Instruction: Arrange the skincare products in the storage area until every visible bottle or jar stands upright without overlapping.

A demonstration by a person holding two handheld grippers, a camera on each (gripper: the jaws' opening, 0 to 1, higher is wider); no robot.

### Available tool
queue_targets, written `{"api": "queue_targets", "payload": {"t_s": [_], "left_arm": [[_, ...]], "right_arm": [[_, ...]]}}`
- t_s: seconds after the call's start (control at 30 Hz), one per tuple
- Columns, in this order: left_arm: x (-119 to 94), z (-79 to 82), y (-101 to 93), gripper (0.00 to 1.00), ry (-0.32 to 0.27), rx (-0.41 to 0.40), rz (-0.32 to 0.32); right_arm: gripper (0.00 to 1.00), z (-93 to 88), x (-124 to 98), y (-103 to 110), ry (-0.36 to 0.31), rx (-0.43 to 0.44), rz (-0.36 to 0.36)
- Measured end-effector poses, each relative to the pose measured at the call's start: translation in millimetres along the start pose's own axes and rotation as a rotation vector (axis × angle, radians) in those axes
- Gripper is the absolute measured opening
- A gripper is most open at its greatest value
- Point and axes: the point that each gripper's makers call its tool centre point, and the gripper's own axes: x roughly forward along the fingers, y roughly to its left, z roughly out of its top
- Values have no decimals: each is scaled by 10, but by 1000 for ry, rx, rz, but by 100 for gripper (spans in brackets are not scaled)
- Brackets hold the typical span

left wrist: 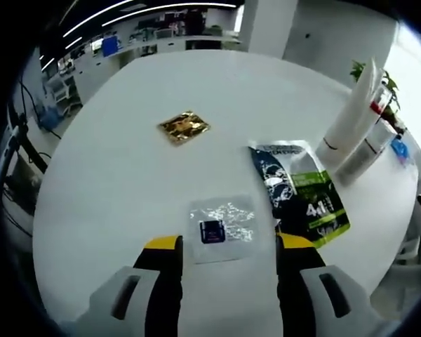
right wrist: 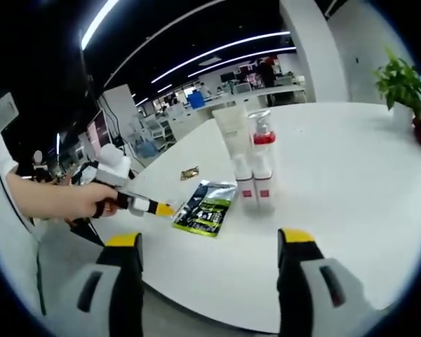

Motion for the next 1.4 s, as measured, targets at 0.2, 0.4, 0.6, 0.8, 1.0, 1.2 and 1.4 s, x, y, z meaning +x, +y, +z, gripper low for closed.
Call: {"api": "queue_targets", "payload": {"t_s": [0.2, 0.4, 0.6, 0.8, 1.0, 1.2, 1.4], "left_arm": [[-48, 8, -2, 53, -8, 22, -42], [-155, 26, -6, 57, -27, 38, -75], [-295, 88, 25, 66, -72, 59, -86], [-408, 106, 15, 72, -101, 92, -119], [-567, 55, -57, 76, -117, 129, -165], [-693, 21, -57, 78, -143, 160, -197], [-784, -55, 28, 82, -152, 169, -218]], "right_arm": [[79, 7, -4, 12, -3, -10, 3], [79, 14, -8, 16, -9, -14, 6], [79, 15, -9, 28, -9, -28, 10], [79, 7, -7, 49, -5, -46, 15], [78, 3, -3, 57, -4, -55, 20], [78, 2, -4, 57, -4, -56, 19], [78, 2, -6, 50, -4, -65, 10]]}}
